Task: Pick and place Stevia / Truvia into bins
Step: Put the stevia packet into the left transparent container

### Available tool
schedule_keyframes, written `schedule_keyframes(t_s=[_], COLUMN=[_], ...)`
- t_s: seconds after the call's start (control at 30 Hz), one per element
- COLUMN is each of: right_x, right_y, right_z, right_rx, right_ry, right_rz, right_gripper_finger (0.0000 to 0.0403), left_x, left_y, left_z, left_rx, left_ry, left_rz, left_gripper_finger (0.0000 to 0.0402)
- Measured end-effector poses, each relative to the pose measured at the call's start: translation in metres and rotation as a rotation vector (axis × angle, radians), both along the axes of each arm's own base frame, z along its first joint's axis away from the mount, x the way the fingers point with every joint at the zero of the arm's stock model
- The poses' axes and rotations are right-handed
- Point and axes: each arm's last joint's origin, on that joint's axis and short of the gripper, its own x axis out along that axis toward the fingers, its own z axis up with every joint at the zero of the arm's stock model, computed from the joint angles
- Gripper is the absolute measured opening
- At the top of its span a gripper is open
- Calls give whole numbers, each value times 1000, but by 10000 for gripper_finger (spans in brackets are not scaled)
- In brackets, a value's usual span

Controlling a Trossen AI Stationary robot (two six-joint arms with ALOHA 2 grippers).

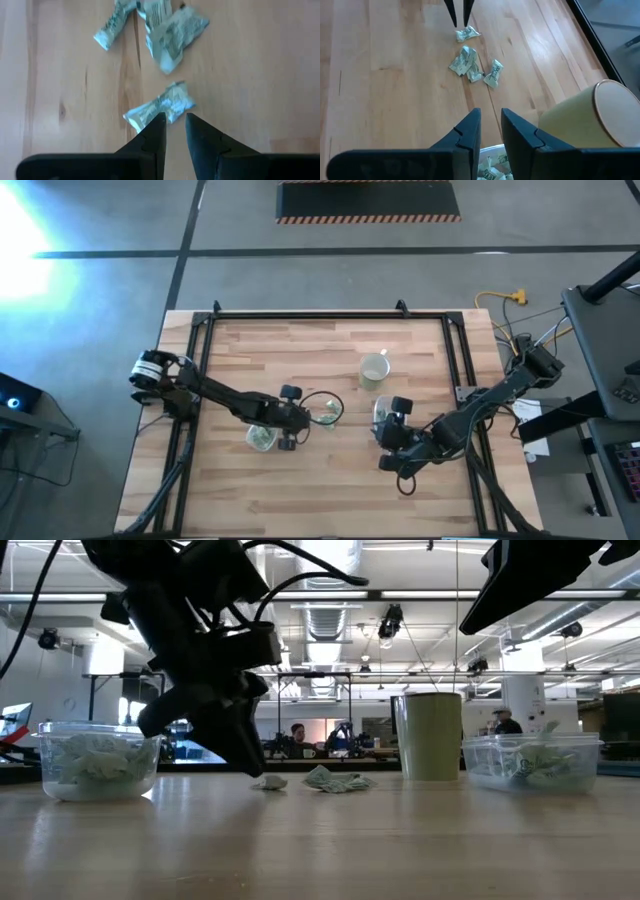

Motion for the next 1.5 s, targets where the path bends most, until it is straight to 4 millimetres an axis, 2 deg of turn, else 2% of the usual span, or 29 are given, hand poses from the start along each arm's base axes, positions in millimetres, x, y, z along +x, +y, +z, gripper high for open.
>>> schedule_keyframes(t_s=[0.33,0.7,0.83,1.1,1.5], right_x=[0,0,0,0,0], right_y=[0,0,0,0,0], right_z=[0,-1,-2,-2,-2], right_rx=[1,6,5,6,7], right_ry=[-1,-9,-7,-10,-11], right_rz=[0,0,0,0,0], right_gripper_finger=[74,66,66,73,66], left_x=[1,3,5,9,9], left_y=[-3,-4,-4,-5,-3], left_z=[1,2,1,-9,-10], left_rx=[-20,-25,-27,-19,8], left_ry=[-13,-41,-53,-44,-43], left_rz=[-46,-50,-49,-45,-24], left_gripper_finger=[61,134,149,150,138])
